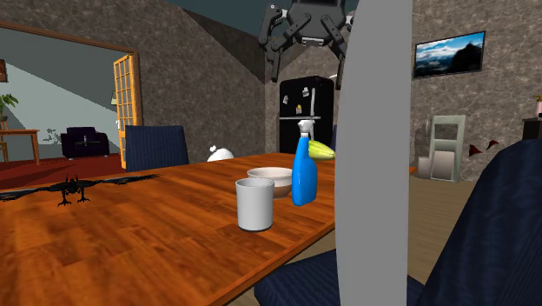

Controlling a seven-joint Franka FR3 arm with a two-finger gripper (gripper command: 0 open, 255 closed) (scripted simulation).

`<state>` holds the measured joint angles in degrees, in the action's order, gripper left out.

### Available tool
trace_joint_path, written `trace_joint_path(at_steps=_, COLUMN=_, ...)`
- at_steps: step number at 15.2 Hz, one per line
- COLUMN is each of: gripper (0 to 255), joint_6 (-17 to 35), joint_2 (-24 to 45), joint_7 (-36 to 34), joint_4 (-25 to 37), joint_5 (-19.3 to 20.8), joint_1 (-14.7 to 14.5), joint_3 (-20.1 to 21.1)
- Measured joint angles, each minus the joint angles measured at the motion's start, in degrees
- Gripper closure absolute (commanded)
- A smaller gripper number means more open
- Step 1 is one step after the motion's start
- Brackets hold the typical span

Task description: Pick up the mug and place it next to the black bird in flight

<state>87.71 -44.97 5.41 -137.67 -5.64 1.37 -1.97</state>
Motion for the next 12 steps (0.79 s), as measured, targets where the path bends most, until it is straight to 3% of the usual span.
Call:
trace_joint_path(at_steps=3, gripper=0, joint_6=1.8, joint_2=1.5, joint_7=-0.9, joint_4=-0.1, joint_5=-0.3, joint_1=-0.4, joint_3=1.3)
trace_joint_path(at_steps=12, gripper=0, joint_6=17.0, joint_2=14.4, joint_7=-8.1, joint_4=-1.8, joint_5=-1.1, joint_1=-2.8, joint_3=10.5)
